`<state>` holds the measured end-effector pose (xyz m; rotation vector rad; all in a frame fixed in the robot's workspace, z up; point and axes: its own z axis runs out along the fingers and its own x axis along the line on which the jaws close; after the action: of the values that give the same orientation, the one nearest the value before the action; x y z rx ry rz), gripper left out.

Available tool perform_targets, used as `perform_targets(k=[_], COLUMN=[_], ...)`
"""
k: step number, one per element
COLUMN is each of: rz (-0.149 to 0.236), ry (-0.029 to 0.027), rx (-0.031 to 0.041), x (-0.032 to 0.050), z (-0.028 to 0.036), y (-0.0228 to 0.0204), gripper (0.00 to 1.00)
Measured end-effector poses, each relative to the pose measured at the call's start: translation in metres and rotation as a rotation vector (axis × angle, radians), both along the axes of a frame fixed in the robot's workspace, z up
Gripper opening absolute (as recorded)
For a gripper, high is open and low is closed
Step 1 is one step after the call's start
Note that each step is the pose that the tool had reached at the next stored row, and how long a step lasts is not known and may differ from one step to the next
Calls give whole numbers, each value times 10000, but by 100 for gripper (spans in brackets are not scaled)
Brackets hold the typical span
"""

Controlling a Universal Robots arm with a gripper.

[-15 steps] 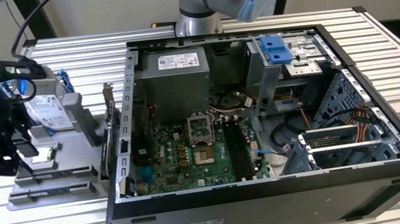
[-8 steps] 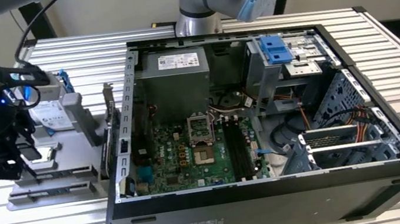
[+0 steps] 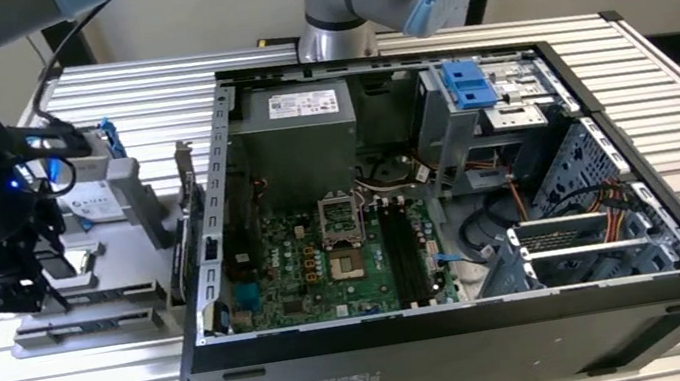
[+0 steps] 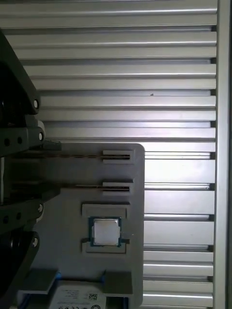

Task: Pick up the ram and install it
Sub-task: 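Pick up the ram and move it above insertion slot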

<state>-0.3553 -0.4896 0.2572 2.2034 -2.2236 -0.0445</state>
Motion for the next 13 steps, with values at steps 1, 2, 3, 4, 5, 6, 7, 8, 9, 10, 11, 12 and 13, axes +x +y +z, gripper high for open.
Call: perform_targets(k=[1,2,3,4,5,6,7,8,9,10,11,12,13], rz=[-9,-17,-24,-30,-37,-43,-49,-55,-59,-64,-71,-76,-80], ry=[-1,0,0,-1,-2,-1,-2,-1,-1,-1,-1,0,0], rx=[1,0,0,1,1,1,1,1,1,1,1,1,-1], x=[0,0,-1,-1,-2,-2,-2,-2,-2,-2,-3,-4,-4], z=[-16,-31,-46,-62,-78,-92,-109,-125,-140,-155,-171,-184,-197], y=[0,0,-1,-1,-1,-2,-2,-3,-4,-4,-6,-8,-13], gripper=[100,100,100,100,100,100,100,100,100,100,100,100,100])
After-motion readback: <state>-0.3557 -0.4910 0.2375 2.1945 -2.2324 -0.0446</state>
